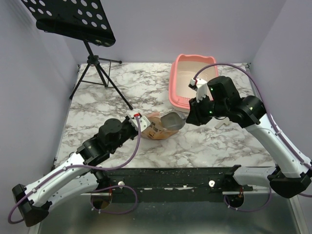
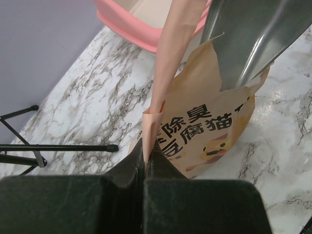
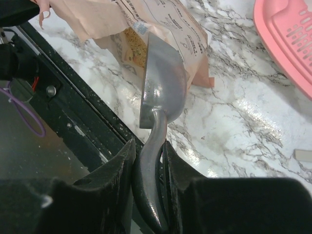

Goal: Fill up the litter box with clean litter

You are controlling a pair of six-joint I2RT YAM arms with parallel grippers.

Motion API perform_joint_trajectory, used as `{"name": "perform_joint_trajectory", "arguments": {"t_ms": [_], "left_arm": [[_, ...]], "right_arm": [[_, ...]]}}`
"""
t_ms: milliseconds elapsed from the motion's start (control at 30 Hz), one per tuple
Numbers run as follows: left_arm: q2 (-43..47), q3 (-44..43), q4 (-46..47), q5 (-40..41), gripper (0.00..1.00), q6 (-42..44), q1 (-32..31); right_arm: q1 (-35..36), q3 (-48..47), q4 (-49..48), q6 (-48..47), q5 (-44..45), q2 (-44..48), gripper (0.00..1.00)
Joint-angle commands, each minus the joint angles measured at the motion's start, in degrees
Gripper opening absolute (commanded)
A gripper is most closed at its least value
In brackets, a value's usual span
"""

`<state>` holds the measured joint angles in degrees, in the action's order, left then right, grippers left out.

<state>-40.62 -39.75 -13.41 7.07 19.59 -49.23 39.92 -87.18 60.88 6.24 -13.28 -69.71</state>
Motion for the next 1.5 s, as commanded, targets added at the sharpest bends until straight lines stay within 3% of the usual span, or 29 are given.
{"name": "perform_joint_trajectory", "arguments": {"t_ms": [0,233,500,867,1033,1333,1467], "left_arm": [[2.5,1.1,1.7,2.2,0.00,-0.6,-0.2],[2.7,1.4,2.4,0.8,0.00,-0.8,-0.2],[2.4,2.1,3.2,-0.5,0.00,-1.2,-0.2],[3.3,2.2,4.1,-0.2,0.00,-1.6,-0.2],[4.0,2.7,4.4,-0.4,0.00,-2.4,-0.3],[6.6,3.5,6.3,-0.7,0.00,-3.3,-0.3],[7.9,3.6,7.3,-1.0,0.00,-3.9,-0.3]], "right_arm": [[1.4,-1.6,4.0,-4.1,1.5,1.4,0.01],[5.0,-2.4,2.8,-9.0,0.8,-0.2,0.01],[5.4,1.2,-5.2,-14.2,3.6,7.2,0.01],[6.0,-1.5,-4.8,-15.3,0.8,-2.3,0.01],[6.4,-2.1,-5.2,-12.5,3.5,-5.0,0.01],[6.4,-7.8,5.4,0.1,22.2,-9.6,0.01],[6.3,-9.0,7.8,3.9,22.2,-13.1,0.01]]}}
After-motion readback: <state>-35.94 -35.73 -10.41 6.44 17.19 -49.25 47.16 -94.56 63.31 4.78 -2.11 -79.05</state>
